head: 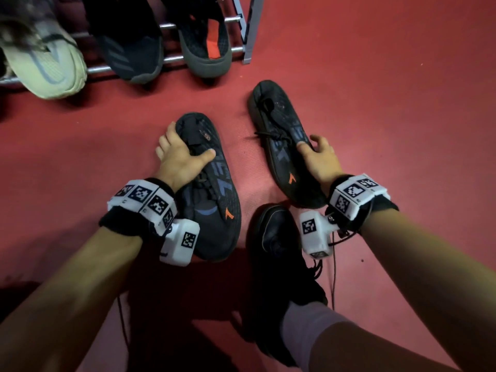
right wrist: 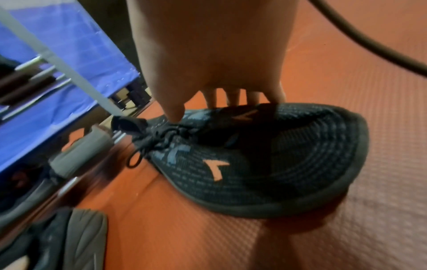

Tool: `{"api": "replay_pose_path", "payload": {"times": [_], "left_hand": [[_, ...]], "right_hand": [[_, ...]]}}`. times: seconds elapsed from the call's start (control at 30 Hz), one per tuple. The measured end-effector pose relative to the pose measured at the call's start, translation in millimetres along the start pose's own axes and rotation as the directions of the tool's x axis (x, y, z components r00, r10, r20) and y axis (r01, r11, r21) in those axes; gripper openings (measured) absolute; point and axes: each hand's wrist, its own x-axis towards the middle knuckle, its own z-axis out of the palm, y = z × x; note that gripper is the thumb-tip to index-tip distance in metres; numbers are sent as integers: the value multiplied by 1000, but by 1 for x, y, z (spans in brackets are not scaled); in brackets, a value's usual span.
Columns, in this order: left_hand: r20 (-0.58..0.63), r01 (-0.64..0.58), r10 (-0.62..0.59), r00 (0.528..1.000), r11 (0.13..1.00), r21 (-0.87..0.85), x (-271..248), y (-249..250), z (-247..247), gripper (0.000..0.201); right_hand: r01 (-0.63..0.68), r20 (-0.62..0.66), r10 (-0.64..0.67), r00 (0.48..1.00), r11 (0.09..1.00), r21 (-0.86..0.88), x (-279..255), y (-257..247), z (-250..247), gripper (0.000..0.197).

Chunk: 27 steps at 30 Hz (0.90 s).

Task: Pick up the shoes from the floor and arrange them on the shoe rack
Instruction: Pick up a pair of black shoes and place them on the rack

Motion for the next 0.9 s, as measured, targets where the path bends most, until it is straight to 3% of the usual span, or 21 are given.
{"api": "replay_pose_path", "payload": {"times": [0.1, 0.2, 0.27, 0.3, 0.33, 0.4, 0.47, 0.53, 0.63, 0.73, 0.77, 0.83, 0.9], "left_hand": [[8, 38, -38, 999, 988, -147, 2, -9, -8, 77], [-3, 71, -72, 997, 985, -158, -3, -13, -8, 77], [-6, -30, 30, 1000, 1000, -3, -6, -7, -10, 87], [1, -146, 147, 989, 984, 99, -5, -1, -15, 92], [51, -291, 287, 957, 935, 204, -1, 5, -22, 96], [339, -577, 471, 815, 715, 395, 10, 18, -37, 98], [644, -739, 377, 666, 451, 501, 21, 29, -47, 98], [766, -785, 198, 612, 267, 559, 29, 35, -53, 106], [777, -796, 173, 605, 105, 597, 33, 36, -56, 115], [738, -770, 356, 573, -74, 634, 30, 29, -56, 106], [716, -752, 401, 572, -93, 653, 30, 25, -57, 104], [646, -708, 443, 622, -34, 705, 28, 16, -62, 100], [532, -628, 436, 726, 103, 772, 25, 3, -70, 96]], "right_hand": [[-126, -46, 139, 989, 970, 210, 8, 9, -12, 33], [-235, -19, 247, 969, 939, 252, 11, 22, -26, 26], [-283, 22, 286, 958, 930, 236, 8, 28, -29, 26], [-293, 28, 294, 955, 930, 223, 6, 30, -28, 26], [-292, 20, 294, 956, 935, 202, 3, 30, -24, 26], [-260, -24, 267, 963, 952, 161, -2, 28, -16, 31], [-221, -63, 227, 972, 970, 98, -6, 24, -8, 32], [-205, -88, 206, 975, 979, 22, -8, 21, -1, 39], [-225, -104, 217, 971, 972, -70, -12, 14, 5, 47], [-222, -113, 212, 971, 971, -86, -15, 11, 6, 49], [-218, -115, 207, 972, 972, -90, -16, 11, 6, 49], [-220, -123, 208, 970, 971, -95, -15, 10, 6, 48], [-227, -130, 213, 968, 969, -100, -14, 9, 6, 49]]}}
